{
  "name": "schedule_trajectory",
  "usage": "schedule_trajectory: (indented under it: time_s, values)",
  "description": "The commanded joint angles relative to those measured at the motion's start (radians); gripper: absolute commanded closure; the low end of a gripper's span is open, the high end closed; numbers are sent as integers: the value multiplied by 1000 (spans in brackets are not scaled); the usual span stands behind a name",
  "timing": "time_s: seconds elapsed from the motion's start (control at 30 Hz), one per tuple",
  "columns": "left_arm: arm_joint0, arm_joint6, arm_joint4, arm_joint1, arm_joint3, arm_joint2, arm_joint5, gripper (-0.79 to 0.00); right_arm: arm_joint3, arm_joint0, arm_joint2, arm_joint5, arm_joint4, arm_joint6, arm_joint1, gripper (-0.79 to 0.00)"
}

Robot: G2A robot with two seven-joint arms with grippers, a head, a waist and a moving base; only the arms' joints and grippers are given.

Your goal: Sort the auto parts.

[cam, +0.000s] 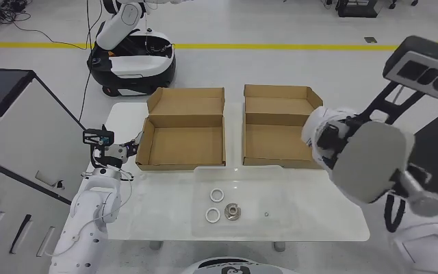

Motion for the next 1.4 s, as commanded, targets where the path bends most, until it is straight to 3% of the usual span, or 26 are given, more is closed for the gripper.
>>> schedule_trajectory:
  time_s: [0.0,0.27,0.83,1.37]
  values:
    - [0,0,0,0,0,0,0,-785,26,-7,2,8,-41,8,-2,0]
    - [0,0,0,0,0,0,0,-785,77,-33,47,93,-168,93,6,0]
    - [0,0,0,0,0,0,0,-785,-2,-48,4,-1,31,-1,-42,0]
    - [0,0,0,0,0,0,0,-785,79,-50,42,115,-101,115,-57,0]
